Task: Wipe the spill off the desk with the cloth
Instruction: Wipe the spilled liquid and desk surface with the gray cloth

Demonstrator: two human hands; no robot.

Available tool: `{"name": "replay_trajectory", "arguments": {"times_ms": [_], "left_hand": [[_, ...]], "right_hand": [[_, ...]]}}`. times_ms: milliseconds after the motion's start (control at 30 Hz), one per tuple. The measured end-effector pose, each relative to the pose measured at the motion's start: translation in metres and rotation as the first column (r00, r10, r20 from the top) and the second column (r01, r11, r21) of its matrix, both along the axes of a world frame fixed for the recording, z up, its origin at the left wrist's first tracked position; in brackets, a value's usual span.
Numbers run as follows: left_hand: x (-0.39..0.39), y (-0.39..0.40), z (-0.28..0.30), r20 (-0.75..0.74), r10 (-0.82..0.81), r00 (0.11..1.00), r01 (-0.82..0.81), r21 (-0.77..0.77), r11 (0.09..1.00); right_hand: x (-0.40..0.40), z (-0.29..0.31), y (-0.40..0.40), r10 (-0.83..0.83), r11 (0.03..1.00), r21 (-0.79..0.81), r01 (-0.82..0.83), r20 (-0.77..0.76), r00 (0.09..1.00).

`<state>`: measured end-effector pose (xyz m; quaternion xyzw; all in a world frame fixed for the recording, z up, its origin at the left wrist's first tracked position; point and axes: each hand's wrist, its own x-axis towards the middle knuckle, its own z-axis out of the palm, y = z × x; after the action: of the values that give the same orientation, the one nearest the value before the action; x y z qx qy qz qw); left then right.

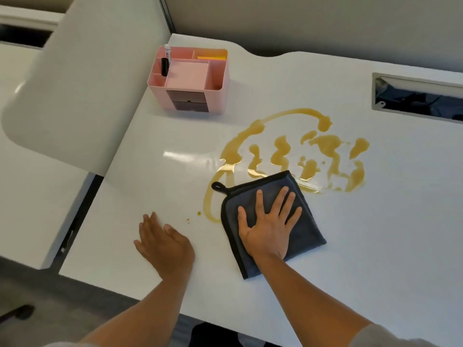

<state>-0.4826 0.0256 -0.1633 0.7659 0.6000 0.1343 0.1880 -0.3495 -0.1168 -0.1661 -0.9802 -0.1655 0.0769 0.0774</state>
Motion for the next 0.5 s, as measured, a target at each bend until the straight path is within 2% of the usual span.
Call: {"name": "replay_trajectory", "arguments": {"times_ms": [200,500], "left_hand": [[-0.002,0.005,-0.008,-0.054,-0.005,0.999,0.006,0.018,1.0],[-0.002,0.008,-0.015,-0.08,0.023,0.997,-0.019,0.06,0.998]], "right_hand": [[-0.009,-0.003,0.06,0.089,0.996,0.021,-0.089,0.005,0.996],[-0.019,-0.005,0.133,0.36,0.93,0.076,-0.361,0.025,0.933]]}}
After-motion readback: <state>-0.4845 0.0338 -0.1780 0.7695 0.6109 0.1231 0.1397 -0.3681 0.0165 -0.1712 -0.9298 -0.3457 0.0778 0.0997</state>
